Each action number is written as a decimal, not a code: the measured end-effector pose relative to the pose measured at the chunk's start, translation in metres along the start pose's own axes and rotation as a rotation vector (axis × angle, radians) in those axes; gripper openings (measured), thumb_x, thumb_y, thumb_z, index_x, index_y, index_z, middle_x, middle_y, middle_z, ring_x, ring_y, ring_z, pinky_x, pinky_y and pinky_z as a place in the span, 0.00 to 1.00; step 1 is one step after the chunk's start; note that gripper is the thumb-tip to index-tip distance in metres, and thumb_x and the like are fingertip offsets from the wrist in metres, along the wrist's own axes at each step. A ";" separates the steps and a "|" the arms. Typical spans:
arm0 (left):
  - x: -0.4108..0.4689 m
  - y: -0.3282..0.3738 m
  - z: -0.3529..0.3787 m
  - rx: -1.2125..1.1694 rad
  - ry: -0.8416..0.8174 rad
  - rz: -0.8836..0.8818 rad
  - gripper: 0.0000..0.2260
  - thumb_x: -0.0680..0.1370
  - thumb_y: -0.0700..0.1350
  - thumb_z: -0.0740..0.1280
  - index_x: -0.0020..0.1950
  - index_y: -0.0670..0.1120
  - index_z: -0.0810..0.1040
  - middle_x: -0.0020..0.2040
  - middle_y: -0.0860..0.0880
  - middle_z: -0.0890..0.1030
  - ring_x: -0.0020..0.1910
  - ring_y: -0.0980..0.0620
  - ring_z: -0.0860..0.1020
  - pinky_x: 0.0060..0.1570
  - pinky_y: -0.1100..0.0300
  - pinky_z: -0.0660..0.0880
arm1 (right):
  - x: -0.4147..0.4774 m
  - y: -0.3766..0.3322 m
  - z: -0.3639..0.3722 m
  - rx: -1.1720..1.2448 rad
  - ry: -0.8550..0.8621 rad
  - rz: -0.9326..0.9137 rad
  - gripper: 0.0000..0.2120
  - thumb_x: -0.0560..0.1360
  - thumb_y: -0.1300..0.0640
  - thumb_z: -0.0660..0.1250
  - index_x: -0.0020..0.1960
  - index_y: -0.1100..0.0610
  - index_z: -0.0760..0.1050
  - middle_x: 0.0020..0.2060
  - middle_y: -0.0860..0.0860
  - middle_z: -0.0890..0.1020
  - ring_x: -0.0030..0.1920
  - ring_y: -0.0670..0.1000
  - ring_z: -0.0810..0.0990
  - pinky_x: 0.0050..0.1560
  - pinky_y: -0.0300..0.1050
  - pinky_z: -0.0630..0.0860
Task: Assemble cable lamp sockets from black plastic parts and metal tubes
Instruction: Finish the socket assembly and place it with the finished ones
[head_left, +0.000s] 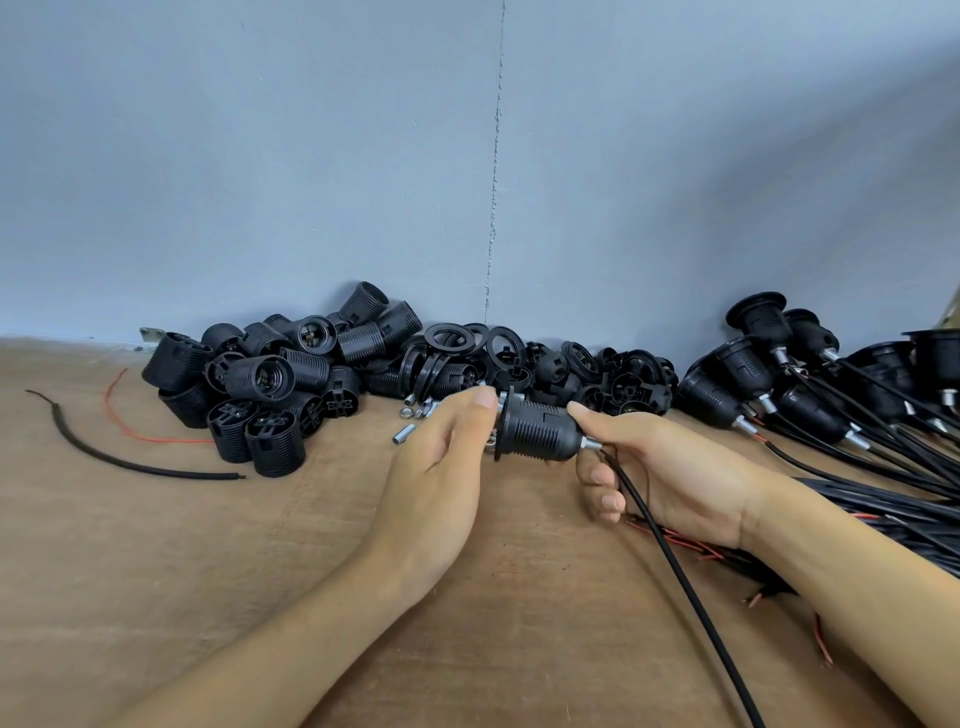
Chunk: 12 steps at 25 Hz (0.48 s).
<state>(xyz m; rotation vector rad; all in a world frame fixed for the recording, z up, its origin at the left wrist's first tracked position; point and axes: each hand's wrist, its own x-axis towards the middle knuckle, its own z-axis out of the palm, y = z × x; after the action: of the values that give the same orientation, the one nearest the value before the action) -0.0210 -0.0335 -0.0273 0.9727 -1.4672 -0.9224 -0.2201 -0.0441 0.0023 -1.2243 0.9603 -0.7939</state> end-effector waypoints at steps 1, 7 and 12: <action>0.000 0.000 0.000 -0.013 0.002 0.009 0.15 0.80 0.61 0.56 0.49 0.57 0.80 0.50 0.62 0.83 0.55 0.66 0.78 0.63 0.55 0.74 | 0.000 0.000 0.001 -0.033 0.015 0.008 0.17 0.77 0.45 0.65 0.41 0.59 0.73 0.29 0.54 0.72 0.27 0.51 0.71 0.31 0.43 0.72; -0.004 0.002 0.002 -0.025 0.003 0.105 0.16 0.81 0.57 0.57 0.62 0.55 0.79 0.57 0.61 0.85 0.62 0.69 0.77 0.57 0.77 0.67 | 0.005 0.004 0.003 0.073 0.197 -0.030 0.15 0.78 0.48 0.67 0.46 0.61 0.78 0.34 0.58 0.81 0.31 0.53 0.82 0.33 0.42 0.81; -0.004 0.000 0.001 0.052 0.049 0.054 0.14 0.81 0.60 0.55 0.56 0.58 0.78 0.47 0.58 0.87 0.52 0.62 0.81 0.59 0.54 0.74 | 0.006 0.002 -0.003 0.085 0.102 -0.079 0.14 0.76 0.48 0.67 0.47 0.59 0.73 0.32 0.53 0.76 0.30 0.50 0.74 0.33 0.42 0.75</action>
<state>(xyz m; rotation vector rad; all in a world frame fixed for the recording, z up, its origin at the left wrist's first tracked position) -0.0220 -0.0302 -0.0287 0.9820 -1.4753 -0.8194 -0.2204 -0.0503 -0.0012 -1.1622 0.9554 -0.9577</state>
